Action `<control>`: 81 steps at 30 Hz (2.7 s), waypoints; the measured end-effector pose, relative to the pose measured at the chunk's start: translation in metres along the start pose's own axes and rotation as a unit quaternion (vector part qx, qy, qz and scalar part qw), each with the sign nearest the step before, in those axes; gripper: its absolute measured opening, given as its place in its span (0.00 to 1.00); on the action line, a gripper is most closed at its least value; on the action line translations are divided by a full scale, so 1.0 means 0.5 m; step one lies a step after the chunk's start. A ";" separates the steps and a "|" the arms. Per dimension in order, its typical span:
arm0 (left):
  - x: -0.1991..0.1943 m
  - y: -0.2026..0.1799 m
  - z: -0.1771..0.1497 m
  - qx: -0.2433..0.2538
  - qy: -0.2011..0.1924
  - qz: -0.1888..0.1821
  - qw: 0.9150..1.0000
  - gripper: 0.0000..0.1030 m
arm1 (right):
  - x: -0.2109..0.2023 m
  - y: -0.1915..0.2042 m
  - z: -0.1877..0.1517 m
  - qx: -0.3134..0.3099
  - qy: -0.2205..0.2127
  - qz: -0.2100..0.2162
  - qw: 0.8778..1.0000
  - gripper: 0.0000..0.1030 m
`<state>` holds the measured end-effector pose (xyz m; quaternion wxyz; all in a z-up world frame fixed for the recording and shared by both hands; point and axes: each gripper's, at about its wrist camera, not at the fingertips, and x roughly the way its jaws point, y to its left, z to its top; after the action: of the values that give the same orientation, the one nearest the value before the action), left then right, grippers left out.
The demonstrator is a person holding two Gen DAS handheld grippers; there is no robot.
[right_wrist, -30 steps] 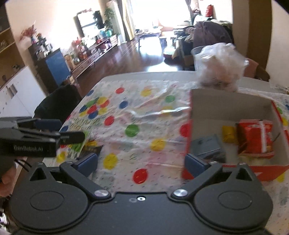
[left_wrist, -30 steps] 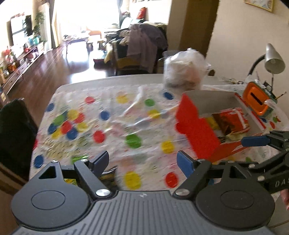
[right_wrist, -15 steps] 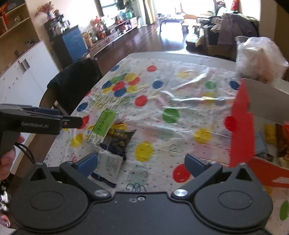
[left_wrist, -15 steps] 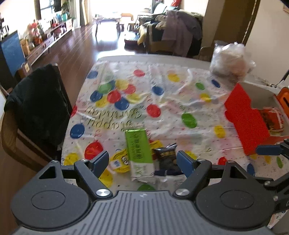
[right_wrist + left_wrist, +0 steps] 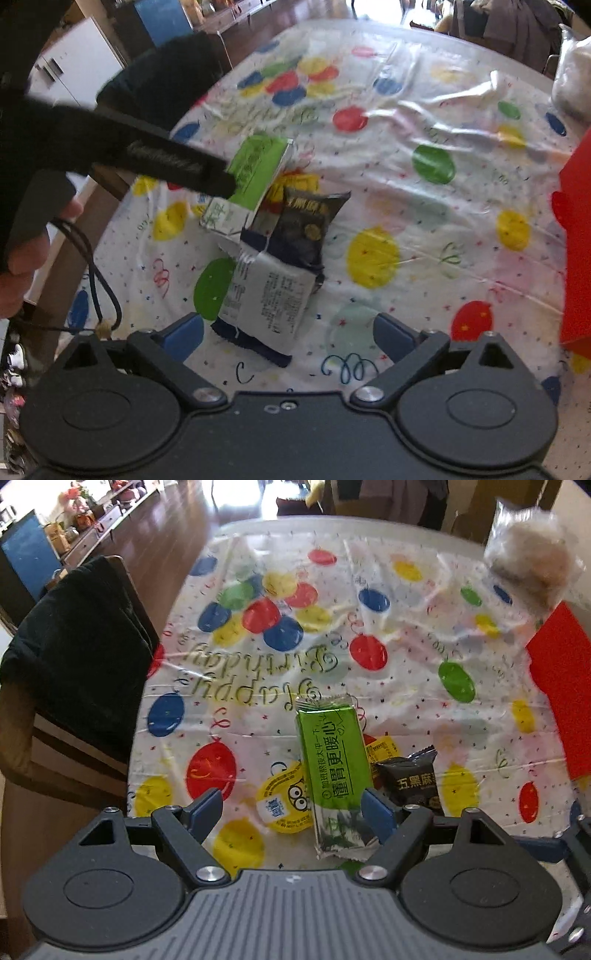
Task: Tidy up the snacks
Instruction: 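Withdraw both tools from the box toward the remaining green and dark packets, then grasp the green drink carton with the left gripper while the right gripper grasps the white bun packet, then carry the green carton with the left gripper while the right gripper carries the bun packet over the box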
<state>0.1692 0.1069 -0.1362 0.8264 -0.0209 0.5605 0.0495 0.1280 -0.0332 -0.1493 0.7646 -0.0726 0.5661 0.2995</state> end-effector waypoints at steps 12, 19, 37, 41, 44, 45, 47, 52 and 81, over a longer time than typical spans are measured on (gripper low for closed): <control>0.057 -0.036 0.061 0.000 0.044 0.007 0.999 0.80 | 0.068 0.014 0.036 0.030 0.044 -0.009 0.999 0.84; 0.079 -0.051 0.064 0.015 0.060 0.010 0.998 0.78 | 0.081 0.028 0.041 0.026 0.044 -0.024 0.998 0.80; 0.059 0.024 0.037 -0.044 0.049 -0.008 0.998 0.41 | 0.050 0.001 0.014 0.028 0.020 -0.020 0.999 0.46; 0.040 0.045 0.019 -0.056 0.044 -0.015 0.997 0.41 | 0.026 -0.007 0.002 0.033 0.011 -0.021 0.999 0.46; 0.018 0.058 0.009 -0.063 0.035 -0.023 0.997 0.41 | 0.001 -0.013 -0.008 0.034 -0.001 -0.023 0.999 0.46; 0.008 0.061 0.005 -0.065 0.030 -0.026 0.997 0.41 | -0.008 -0.015 -0.010 0.036 -0.005 -0.025 0.999 0.46; -0.011 0.068 -0.002 -0.069 0.020 -0.032 0.997 0.41 | -0.025 -0.024 -0.016 0.038 -0.015 -0.030 0.999 0.46; -0.071 0.075 -0.018 -0.063 -0.011 -0.044 0.997 0.41 | -0.082 -0.058 -0.035 0.064 -0.038 -0.042 0.996 0.46; -0.298 -0.330 0.037 0.091 -0.112 -0.158 0.977 0.41 | -0.421 -0.376 -0.085 0.136 -0.177 -0.087 0.971 0.46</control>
<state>0.1491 -0.0641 0.0054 0.8800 -0.0284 0.4558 -0.1308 0.1568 -0.2837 -0.0157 0.8785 0.0374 0.4486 0.1602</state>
